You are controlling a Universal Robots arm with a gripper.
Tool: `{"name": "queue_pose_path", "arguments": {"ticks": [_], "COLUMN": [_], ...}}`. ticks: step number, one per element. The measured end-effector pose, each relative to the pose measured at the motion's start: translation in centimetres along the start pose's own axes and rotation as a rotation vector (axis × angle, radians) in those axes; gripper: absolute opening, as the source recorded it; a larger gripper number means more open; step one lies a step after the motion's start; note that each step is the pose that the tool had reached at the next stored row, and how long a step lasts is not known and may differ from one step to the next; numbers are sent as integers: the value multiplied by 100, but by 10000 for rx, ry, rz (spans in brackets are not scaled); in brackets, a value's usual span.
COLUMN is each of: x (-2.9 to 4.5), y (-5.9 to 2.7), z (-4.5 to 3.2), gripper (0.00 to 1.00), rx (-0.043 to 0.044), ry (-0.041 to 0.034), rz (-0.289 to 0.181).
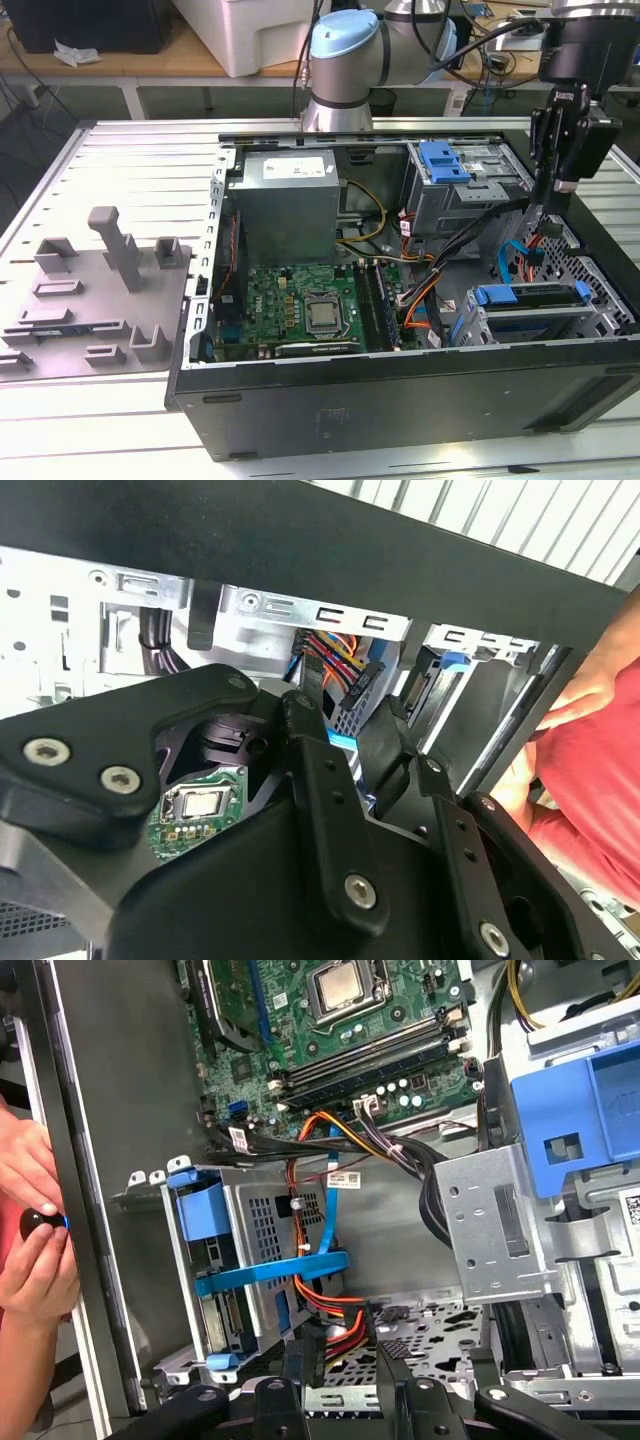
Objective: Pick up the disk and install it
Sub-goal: 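Insert the first disk wire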
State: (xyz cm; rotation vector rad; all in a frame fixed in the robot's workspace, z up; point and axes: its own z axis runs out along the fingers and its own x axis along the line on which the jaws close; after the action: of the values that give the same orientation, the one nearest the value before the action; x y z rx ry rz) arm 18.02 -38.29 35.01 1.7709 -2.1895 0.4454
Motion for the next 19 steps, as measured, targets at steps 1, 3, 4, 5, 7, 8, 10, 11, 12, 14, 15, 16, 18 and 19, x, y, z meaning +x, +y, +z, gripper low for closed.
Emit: {"name": "queue_pose_path", "arguments": {"ticks": [1, 3, 4, 5, 7, 8, 10, 11, 12, 14, 15, 16, 18, 19], "x": [0, 2, 3, 5, 20, 52, 106, 111, 114, 103, 99, 93, 88, 86], "y": [0, 1, 2, 3, 4, 4, 13, 15, 18, 19, 20, 21, 21, 21], "z": [0, 3, 6, 9, 20, 37, 68, 73, 78, 107, 115, 129, 141, 145], "gripper": [42, 42, 42, 42, 42, 42, 42, 42, 42, 42, 42, 42, 42, 42], "rx": [1, 0, 0, -1, -1, 0, -6, -7, -9, -8, -9, -14, -24, -35], "ry": [2, 2, 0, -1, 0, 0, 1, 0, 0, 14, 18, 20, 26, 33], "rz": [0, 0, 1, 1, 1, 2, 12, 15, 20, 26, 29, 40, 65, 90]}}
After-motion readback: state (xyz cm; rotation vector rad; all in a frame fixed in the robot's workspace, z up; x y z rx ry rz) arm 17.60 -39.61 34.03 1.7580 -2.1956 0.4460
